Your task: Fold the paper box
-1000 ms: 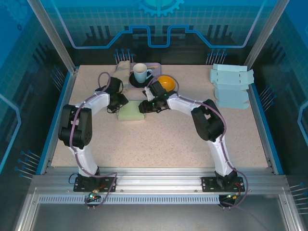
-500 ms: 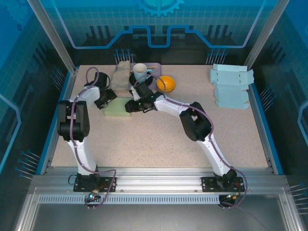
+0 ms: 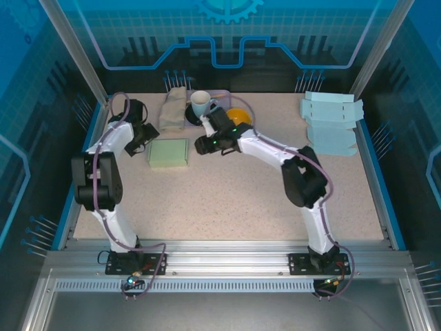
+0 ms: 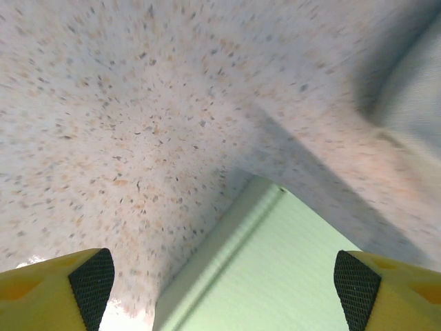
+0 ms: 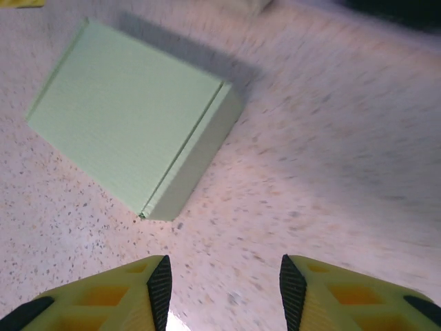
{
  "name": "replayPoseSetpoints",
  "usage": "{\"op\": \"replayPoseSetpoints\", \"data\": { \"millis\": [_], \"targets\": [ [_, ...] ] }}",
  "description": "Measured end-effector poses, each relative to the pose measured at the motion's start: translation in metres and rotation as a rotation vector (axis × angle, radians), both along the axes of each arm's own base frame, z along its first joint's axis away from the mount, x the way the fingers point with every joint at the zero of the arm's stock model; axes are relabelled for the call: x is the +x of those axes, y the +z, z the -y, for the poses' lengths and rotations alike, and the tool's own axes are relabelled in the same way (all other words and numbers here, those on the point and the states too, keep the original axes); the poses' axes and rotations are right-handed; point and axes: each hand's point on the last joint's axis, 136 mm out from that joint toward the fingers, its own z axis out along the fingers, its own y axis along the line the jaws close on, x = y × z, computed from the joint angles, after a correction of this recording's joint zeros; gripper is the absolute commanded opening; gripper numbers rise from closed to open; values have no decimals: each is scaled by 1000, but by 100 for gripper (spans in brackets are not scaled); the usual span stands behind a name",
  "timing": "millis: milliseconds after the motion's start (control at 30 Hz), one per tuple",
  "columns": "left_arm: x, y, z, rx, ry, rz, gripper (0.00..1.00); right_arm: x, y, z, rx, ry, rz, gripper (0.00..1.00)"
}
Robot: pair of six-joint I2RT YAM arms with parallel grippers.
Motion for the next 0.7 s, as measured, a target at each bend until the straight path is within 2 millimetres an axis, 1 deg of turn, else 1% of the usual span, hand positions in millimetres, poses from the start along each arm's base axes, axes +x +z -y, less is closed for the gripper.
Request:
{"op": "replayPoseSetpoints", "data": {
  "millis": [33,67,133,167,200,267,300,333,367,400,433,500,600,667,700],
  "targets": [
    [-2,15,1,-4,-3,29,87,4,15,12,-13,-15,35,48],
    [-4,35,4,-13,-10,72,87,10,30,28,-31,-37,71,48],
    [-10,72,13,-47,-34,159,87,25,56,66,-70,-102,138,47],
    [-15,94,21,-73,-56,210,87,35,67,92,-97,-150,169,47],
    [-21,111,28,-97,-79,255,87,46,73,118,-128,-201,189,47],
    [-37,136,47,-147,-139,326,87,67,75,171,-197,-300,213,47],
    [-48,145,58,-172,-174,354,87,78,71,201,-241,-356,214,48],
    [-59,149,68,-194,-203,371,88,85,66,225,-279,-398,207,48],
    [-71,150,77,-220,-233,380,87,93,57,252,-324,-445,192,48],
    [-83,149,85,-243,-261,384,88,101,48,274,-359,-482,174,48],
    [-91,145,89,-259,-276,382,88,108,40,290,-381,-510,160,48],
    [-108,129,96,-284,-308,358,87,125,22,317,-416,-554,130,48],
    [-122,102,101,-315,-326,298,87,148,-2,343,-466,-583,114,48],
    [-128,88,105,-340,-331,264,87,160,-16,352,-505,-581,112,48],
    [-129,86,107,-349,-335,256,87,166,-21,356,-526,-579,115,48]
  ]
}}
